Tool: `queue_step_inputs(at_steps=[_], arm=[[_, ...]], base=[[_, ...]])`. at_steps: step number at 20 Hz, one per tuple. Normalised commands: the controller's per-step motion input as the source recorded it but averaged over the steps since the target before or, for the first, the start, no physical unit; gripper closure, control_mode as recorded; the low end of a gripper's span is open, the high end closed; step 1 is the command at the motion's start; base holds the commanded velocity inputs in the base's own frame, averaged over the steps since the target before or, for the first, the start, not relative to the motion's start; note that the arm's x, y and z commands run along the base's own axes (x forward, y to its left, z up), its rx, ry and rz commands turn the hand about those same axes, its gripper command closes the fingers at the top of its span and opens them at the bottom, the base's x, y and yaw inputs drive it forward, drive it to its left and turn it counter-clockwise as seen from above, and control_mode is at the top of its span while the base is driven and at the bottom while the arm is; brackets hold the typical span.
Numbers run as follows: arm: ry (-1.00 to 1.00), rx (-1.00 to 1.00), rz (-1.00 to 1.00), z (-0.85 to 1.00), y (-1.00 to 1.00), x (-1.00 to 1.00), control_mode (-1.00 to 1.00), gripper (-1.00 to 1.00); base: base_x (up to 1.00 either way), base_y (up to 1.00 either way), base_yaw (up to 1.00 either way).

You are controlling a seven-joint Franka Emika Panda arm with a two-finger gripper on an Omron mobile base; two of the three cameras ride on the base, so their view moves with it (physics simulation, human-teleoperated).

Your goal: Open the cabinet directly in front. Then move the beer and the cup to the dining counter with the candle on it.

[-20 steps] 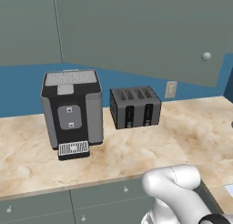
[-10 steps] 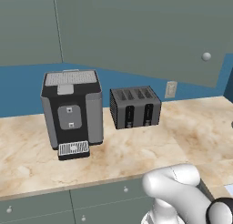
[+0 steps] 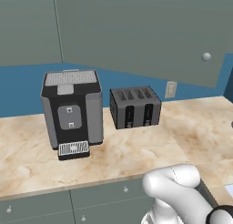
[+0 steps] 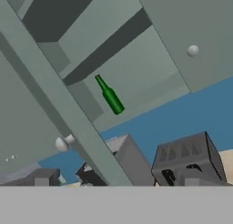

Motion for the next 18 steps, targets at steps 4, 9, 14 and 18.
queue_step_inputs(at_steps=[4, 9, 14, 18], arm=[[0.0, 0.16, 0.01, 0.09, -0.01, 0.38, -1.0, -1.0], [0.0, 0.12, 0.03, 0.0, 0.0, 0.68, -1.0, -1.0], [0.0, 0.06, 0.01, 0.0, 0.01, 0.89, -1.0, -1.0], [0.0, 0.02, 0.03, 0.0, 0.06, 0.65, -1.0, -1.0]], base=[[0.0, 0.0, 0.0], [0.0, 0.0, 0.0], [0.0, 0.0, 0.0], [0.0, 0.0, 0.0]])
